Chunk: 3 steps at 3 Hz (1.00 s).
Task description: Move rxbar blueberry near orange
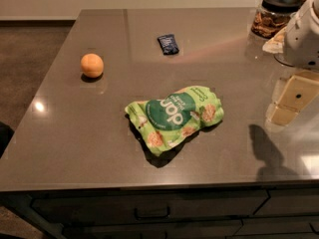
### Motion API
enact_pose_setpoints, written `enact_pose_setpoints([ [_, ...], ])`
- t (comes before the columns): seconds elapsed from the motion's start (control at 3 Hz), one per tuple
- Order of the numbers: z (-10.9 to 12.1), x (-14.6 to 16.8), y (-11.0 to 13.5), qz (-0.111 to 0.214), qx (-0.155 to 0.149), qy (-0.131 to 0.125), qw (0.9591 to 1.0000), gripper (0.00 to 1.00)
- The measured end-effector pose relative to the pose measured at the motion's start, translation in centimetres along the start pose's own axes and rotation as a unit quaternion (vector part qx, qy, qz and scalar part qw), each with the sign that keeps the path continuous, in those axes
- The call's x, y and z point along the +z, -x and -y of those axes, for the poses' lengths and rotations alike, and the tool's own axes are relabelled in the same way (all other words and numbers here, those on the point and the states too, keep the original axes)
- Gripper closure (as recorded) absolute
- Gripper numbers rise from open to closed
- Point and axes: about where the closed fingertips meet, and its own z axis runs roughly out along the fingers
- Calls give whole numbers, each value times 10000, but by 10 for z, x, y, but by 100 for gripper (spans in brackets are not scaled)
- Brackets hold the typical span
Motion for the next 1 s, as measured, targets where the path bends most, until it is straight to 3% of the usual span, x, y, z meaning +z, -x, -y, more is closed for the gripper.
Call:
enact_pose_setpoints([
  [0.33, 5, 1, 2, 24, 41, -12, 10000, 0],
  [0.67, 29, 10, 12, 155, 257, -59, 9995, 0],
  [1.0, 72, 41, 51, 424, 488, -56, 9979, 0],
])
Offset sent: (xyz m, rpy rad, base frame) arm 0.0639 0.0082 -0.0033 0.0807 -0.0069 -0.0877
